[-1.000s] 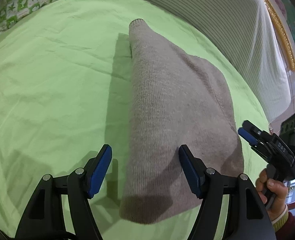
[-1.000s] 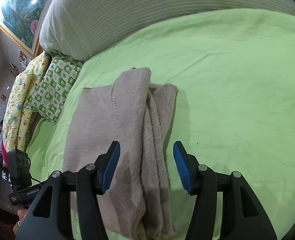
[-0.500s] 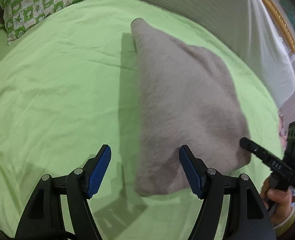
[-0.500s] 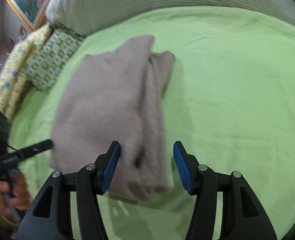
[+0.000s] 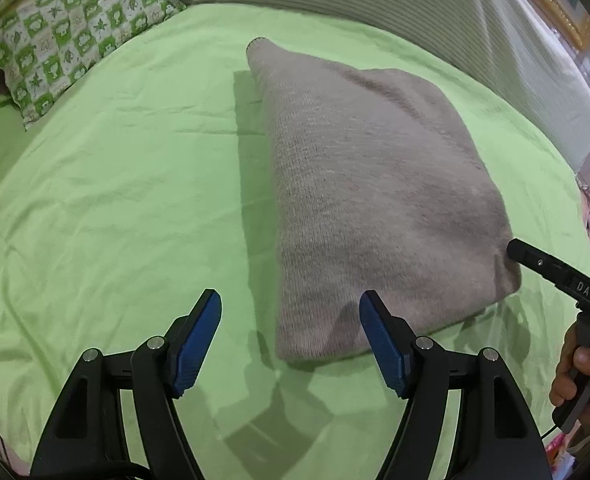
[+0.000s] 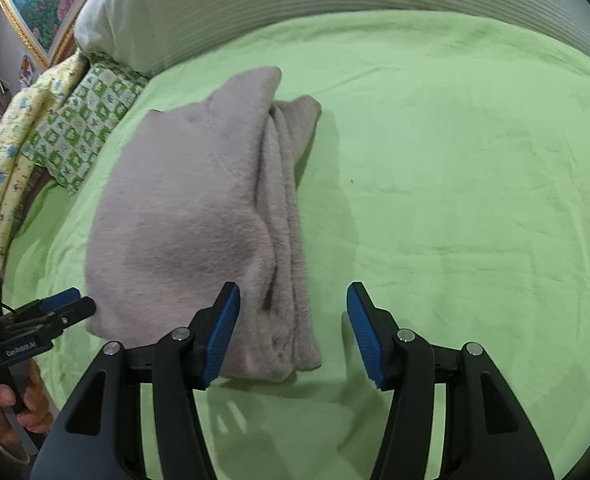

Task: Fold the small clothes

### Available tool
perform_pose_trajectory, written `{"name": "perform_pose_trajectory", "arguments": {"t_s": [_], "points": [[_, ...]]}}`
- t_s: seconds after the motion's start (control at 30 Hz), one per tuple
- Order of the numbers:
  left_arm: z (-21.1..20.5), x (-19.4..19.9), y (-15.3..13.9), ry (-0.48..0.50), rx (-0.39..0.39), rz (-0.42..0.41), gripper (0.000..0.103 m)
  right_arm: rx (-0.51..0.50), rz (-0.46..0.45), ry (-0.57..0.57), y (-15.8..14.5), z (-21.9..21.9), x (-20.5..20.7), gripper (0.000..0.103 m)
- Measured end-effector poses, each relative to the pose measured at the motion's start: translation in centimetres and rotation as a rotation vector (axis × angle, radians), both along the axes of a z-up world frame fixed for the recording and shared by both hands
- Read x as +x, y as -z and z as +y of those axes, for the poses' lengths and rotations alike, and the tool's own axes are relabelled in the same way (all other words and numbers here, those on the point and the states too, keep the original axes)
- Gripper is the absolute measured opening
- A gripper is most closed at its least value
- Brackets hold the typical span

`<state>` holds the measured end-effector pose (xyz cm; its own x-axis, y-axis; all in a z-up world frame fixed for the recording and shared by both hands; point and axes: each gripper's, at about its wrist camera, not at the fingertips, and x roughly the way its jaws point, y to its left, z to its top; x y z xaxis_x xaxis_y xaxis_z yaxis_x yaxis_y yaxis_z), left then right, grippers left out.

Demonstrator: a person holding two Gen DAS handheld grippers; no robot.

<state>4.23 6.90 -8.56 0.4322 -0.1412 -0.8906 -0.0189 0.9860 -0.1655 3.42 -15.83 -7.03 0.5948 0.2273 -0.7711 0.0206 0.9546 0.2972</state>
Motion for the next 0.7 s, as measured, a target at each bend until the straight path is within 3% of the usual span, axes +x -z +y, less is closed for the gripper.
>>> {"name": "perform_pose_trajectory", "arguments": {"t_s": [0.27, 0.53, 0.7], "points": [[0.6, -3.1, -1.1, -0.053, 0.049, -0.071, 0.076, 0.011, -0.038, -0.009, -1.3, 0.4, -2.5, 0.058], [1.3, -6.9, -0.8, -0.067, 0.112, -0.107, 0.077, 0.002, -0.05, -0.054, -0.8, 1.7, -5.7, 0.069], [0.8, -9.4, -0.8, -0.028, 0.132, -0.149, 0.08, -0.003, -0.048, -0.083, -0.1, 2.6, -7.5, 0.076]]}}
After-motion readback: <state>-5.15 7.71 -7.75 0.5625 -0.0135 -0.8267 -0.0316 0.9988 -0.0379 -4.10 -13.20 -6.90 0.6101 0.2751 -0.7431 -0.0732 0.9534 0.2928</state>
